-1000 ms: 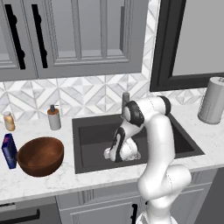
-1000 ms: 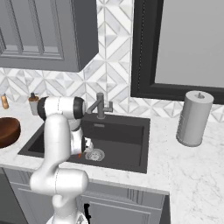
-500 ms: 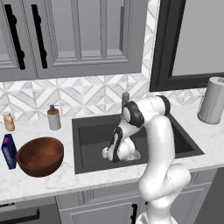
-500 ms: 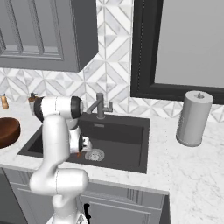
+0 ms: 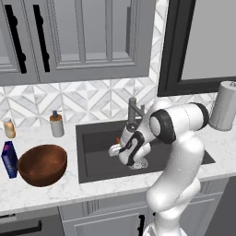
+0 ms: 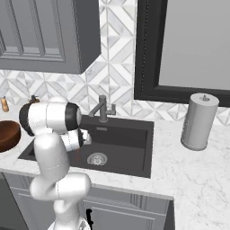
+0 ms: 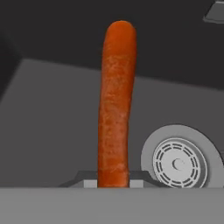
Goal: Pick the carrot from the sink and place it in the bowl. Then pick the bowl and place it in the microwave. Then close the microwave door and press the start button.
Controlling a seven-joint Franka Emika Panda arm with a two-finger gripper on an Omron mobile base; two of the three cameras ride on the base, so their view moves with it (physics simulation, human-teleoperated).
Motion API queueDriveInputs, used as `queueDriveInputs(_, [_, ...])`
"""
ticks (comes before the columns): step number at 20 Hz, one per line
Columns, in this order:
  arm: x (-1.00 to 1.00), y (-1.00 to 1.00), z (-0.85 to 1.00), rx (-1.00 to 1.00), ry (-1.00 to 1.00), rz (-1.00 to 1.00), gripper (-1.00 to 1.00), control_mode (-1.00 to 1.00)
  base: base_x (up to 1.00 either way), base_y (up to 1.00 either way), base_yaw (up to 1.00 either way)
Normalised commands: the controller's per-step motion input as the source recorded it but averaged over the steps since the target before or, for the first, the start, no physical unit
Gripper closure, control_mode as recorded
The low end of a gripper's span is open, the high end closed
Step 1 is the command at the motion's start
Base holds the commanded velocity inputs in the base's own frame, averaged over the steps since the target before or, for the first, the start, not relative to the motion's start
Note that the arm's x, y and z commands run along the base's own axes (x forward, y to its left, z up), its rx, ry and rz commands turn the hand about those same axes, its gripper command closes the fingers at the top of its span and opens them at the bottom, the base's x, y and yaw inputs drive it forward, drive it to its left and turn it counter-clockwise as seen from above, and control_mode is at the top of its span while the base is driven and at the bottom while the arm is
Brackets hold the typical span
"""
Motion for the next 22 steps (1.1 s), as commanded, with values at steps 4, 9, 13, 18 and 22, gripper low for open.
queueDriveInputs(4, [-0.39, 0.38, 1.0, 0.0, -0.06, 0.01, 1.0, -1.0, 0.0, 0.0, 0.0])
queueDriveInputs(9, [-0.3, 0.36, 1.0, 0.04, 0.0, 0.06, 1.0, -1.0, 0.0, 0.0, 0.0])
queueDriveInputs(13, [-0.19, 0.21, 1.0, 0.06, 0.0, 0.07, 1.0, -1.0, 0.0, 0.0, 0.0])
queueDriveInputs(18, [-0.01, 0.21, 1.0, 0.03, -0.01, 0.07, 1.0, -1.0, 0.0, 0.0, 0.0])
queueDriveInputs(22, [-0.17, 0.26, 1.0, 0.0, 0.11, 0.05, 1.0, -1.0, 0.0, 0.0, 0.0])
